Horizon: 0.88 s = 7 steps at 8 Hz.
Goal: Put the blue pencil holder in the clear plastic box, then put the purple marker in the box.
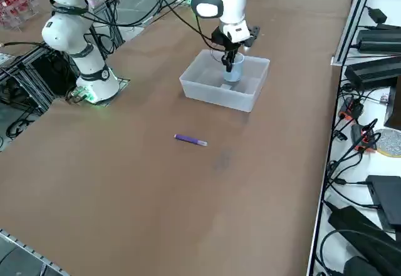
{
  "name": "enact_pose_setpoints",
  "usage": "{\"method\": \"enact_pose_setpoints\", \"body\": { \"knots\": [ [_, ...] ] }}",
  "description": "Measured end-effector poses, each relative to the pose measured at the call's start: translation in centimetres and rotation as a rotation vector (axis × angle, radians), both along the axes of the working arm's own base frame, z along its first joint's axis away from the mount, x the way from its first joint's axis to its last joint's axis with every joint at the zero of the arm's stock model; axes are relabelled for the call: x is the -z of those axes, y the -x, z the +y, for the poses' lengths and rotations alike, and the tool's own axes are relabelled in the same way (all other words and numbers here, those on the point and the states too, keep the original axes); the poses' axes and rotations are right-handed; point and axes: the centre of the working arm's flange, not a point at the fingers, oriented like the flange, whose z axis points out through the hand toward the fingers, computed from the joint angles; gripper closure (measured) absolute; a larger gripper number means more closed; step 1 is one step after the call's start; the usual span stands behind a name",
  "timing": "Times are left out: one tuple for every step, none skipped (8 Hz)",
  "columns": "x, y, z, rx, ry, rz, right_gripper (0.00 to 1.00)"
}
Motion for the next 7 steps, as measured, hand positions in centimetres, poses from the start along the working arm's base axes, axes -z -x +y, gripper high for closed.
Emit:
{"method": "enact_pose_setpoints", "body": {
  "knots": [
    [0.0,0.0,0.0,0.0,0.0,-0.002,0.93],
    [0.2,-0.1,0.0,0.001,-0.001,-0.004,0.93],
    [0.7,-0.1,0.0,0.002,0.0,-0.004,0.93],
    [1.1,-0.2,0.0,0.003,0.0,-0.003,0.92],
    [1.5,-0.2,0.0,0.003,0.001,-0.001,0.84],
    [1.6,-0.2,0.0,0.004,0.001,0.0,0.8],
    [1.5,-0.3,0.0,0.006,0.0,-0.002,0.67]
  ]
}}
